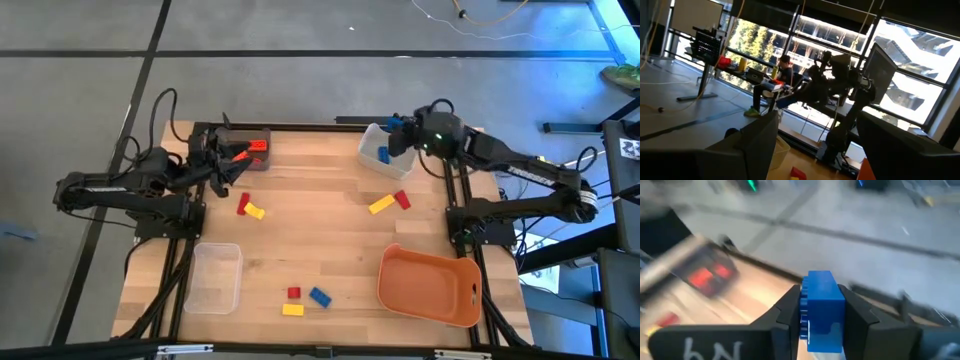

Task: Sort & place blocks by color
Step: Put the top blue gamepiece into the gray bin, then put the blue gamepiece into the gray bin

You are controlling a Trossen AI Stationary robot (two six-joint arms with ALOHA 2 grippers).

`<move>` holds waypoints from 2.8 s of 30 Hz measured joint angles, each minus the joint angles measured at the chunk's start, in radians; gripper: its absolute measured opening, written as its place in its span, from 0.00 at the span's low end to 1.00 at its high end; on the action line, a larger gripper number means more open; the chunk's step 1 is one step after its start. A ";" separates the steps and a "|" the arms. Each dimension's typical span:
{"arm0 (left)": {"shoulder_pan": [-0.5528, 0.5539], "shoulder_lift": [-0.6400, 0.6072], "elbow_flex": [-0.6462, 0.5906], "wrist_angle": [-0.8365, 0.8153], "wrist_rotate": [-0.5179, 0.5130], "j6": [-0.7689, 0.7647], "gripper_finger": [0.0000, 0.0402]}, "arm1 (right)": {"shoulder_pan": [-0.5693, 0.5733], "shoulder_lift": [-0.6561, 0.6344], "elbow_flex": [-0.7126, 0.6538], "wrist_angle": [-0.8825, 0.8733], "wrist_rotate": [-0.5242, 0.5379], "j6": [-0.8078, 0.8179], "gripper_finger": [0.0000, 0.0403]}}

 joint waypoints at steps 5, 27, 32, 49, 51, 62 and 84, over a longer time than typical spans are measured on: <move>0.000 0.000 0.000 0.000 -0.046 0.000 0.65 | -0.121 0.124 -0.025 -0.133 -0.160 0.008 0.23; 0.000 0.000 0.000 0.004 -0.058 0.000 0.65 | -0.278 0.428 -0.134 -0.089 -0.282 0.108 0.45; 0.000 0.000 0.000 0.004 -0.058 0.000 0.65 | -0.292 0.401 -0.120 -0.105 -0.289 0.106 0.59; 0.000 0.000 0.000 0.003 0.001 0.005 0.65 | 0.134 0.075 -0.100 0.546 -0.612 0.075 0.69; 0.000 0.000 0.000 0.003 0.001 0.027 0.65 | 0.182 0.072 -0.100 0.616 -0.583 0.060 0.69; 0.000 -0.001 0.000 0.003 0.025 0.085 0.65 | 0.273 0.074 -0.100 0.693 -0.454 0.115 0.69; 0.000 -0.001 0.000 0.000 0.026 0.046 0.65 | 0.851 0.692 0.509 -0.043 -0.291 0.250 0.69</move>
